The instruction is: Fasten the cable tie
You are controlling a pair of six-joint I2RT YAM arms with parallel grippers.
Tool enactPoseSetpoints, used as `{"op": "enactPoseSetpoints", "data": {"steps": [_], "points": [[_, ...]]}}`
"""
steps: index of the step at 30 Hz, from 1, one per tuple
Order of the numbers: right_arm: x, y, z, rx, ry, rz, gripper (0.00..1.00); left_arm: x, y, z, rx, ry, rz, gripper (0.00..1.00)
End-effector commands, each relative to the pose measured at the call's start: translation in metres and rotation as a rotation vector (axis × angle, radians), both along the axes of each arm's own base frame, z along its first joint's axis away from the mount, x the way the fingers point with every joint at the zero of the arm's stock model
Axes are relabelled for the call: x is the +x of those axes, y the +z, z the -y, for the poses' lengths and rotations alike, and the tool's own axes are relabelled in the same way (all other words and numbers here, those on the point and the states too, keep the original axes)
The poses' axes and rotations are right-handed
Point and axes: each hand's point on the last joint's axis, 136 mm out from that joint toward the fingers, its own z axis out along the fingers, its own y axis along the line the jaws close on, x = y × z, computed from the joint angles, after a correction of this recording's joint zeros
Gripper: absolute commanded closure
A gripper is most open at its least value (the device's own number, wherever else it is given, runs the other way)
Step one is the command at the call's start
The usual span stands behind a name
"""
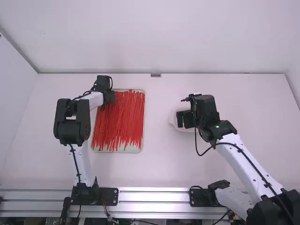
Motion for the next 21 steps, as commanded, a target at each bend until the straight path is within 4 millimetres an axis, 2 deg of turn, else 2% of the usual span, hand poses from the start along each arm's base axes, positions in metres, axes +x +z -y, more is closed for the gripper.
{"op": "enactPoseSetpoints", "data": {"steps": [1, 13, 17, 21], "points": [[0.0, -0.003, -0.001, -0.005, 0.001, -0.009, 0.01, -0.009, -0.014, -0.006, 0.01, 0.002, -0.037, 0.91], [0.002, -0.001, -0.002, -0.001, 0.0, 0.003, 0.01, -0.001, -0.007, -0.007, -0.001, 0.032, 0.002, 0.94], [0.003, 0.0, -0.002, 0.001, 0.001, 0.009, 0.01, 0.008, 0.015, -0.007, -0.019, 0.047, 0.035, 0.97], [0.003, 0.0, -0.002, 0.002, 0.0, 0.012, 0.01, 0.014, 0.056, -0.005, -0.021, 0.045, 0.105, 0.97]]}}
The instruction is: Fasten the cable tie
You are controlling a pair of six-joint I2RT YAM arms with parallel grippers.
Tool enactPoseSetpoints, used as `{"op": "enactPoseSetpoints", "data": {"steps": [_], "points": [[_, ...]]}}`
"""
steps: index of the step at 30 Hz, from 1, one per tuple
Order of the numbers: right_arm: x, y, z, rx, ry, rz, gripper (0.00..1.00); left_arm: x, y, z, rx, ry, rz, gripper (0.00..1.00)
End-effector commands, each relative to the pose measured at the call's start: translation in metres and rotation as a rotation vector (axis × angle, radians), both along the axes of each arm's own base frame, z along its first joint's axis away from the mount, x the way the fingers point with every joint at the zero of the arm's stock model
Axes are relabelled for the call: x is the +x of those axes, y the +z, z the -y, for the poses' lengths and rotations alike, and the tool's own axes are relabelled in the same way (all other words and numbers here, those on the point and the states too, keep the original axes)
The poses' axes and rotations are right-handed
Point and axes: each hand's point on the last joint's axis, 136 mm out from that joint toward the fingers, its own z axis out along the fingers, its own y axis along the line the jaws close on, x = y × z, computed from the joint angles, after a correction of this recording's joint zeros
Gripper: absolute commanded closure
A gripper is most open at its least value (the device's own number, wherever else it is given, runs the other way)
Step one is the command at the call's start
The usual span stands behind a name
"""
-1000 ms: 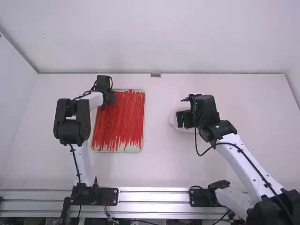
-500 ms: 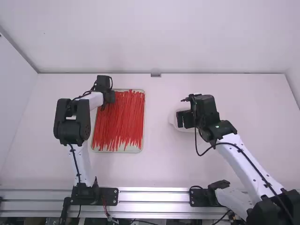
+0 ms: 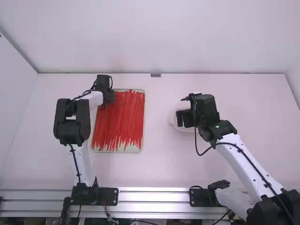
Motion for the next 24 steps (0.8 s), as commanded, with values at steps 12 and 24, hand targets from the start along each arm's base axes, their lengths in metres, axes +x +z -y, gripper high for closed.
{"op": "enactPoseSetpoints", "data": {"steps": [12, 24], "points": [[0.0, -0.003, -0.002, -0.006, 0.006, -0.006, 0.01, -0.016, 0.189, 0.005, -0.024, 0.03, 0.3, 0.98], [-0.001, -0.003, -0.002, -0.004, 0.007, -0.009, 0.01, -0.096, 0.285, 0.05, -0.028, -0.089, 0.55, 0.98]]}}
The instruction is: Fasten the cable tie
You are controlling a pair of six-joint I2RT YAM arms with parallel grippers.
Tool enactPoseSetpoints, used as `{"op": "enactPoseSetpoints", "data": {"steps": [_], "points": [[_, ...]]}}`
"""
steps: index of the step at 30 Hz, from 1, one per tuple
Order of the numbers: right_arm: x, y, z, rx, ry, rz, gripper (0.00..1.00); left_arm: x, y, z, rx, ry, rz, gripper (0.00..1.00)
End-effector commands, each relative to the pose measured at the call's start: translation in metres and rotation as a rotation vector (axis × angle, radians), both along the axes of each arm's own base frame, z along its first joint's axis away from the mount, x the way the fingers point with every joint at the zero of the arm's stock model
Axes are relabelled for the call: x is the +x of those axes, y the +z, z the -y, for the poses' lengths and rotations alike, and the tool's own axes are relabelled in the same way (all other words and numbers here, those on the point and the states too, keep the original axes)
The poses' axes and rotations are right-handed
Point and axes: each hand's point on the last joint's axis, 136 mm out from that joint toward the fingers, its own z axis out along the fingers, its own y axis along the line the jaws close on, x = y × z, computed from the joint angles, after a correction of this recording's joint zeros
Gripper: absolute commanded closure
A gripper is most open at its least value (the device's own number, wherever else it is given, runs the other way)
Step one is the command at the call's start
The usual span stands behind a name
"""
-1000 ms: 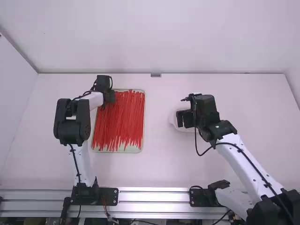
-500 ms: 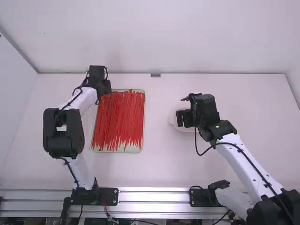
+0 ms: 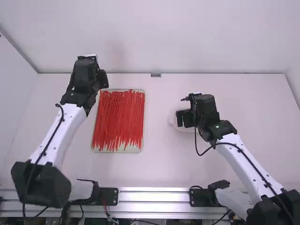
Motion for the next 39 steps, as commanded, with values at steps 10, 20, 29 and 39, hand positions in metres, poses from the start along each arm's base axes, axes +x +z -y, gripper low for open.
{"op": "enactPoseSetpoints", "data": {"steps": [10, 20, 29, 39], "points": [[-0.003, 0.004, -0.023, 0.071, 0.113, 0.004, 0.01, -0.078, 0.013, 0.03, -0.131, -0.103, 0.151, 0.98], [-0.022, 0.026, -0.071, 0.245, 0.399, 0.035, 0.01, -0.085, 0.001, 0.072, -0.234, -0.252, 0.163, 0.98], [-0.035, 0.062, -0.103, 0.417, 0.591, 0.113, 0.01, -0.081, 0.018, 0.123, -0.325, -0.367, 0.236, 0.98], [-0.044, 0.084, -0.116, 0.491, 0.704, 0.178, 0.03, -0.088, 0.037, 0.15, -0.397, -0.432, 0.296, 0.98]]}}
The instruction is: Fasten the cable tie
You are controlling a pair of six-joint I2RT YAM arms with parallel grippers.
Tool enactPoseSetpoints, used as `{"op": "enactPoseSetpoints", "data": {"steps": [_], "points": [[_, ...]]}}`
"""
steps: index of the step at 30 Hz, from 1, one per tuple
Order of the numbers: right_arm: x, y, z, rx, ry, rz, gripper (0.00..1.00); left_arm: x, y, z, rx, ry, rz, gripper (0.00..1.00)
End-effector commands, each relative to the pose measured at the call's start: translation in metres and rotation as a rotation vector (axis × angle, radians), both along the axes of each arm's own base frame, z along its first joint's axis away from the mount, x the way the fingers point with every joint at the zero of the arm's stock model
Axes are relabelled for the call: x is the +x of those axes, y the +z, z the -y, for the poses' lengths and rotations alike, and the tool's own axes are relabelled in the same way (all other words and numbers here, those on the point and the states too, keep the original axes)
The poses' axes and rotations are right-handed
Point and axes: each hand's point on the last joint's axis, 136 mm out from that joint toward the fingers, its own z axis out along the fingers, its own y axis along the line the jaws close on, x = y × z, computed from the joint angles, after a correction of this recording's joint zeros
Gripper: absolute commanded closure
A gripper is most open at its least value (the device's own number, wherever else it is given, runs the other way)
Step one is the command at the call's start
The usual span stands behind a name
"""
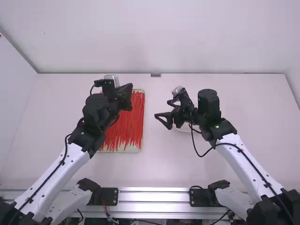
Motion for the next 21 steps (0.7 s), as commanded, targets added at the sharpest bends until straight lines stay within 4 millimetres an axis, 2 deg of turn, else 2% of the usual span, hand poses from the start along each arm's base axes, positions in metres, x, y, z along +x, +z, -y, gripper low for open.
{"op": "enactPoseSetpoints", "data": {"steps": [1, 5, 8, 15, 21], "points": [[-0.011, 0.005, -0.01, 0.034, 0.078, 0.004, 0.03, -0.001, -0.002, 0.003, -0.041, -0.01, -0.016, 0.98], [-0.014, 0.009, -0.016, 0.042, 0.096, 0.024, 0.03, -0.002, 0.001, 0.01, -0.057, -0.046, -0.01, 0.98], [-0.018, 0.017, -0.028, 0.064, 0.114, 0.046, 0.03, -0.005, 0.007, 0.026, -0.079, -0.14, 0.018, 0.98], [-0.01, 0.024, -0.037, 0.077, 0.037, 0.051, 0.04, -0.004, 0.014, 0.043, -0.136, -0.228, 0.041, 0.98], [-0.014, 0.028, -0.046, 0.083, 0.041, 0.07, 0.15, -0.009, 0.025, 0.061, -0.157, -0.28, 0.094, 0.98]]}}
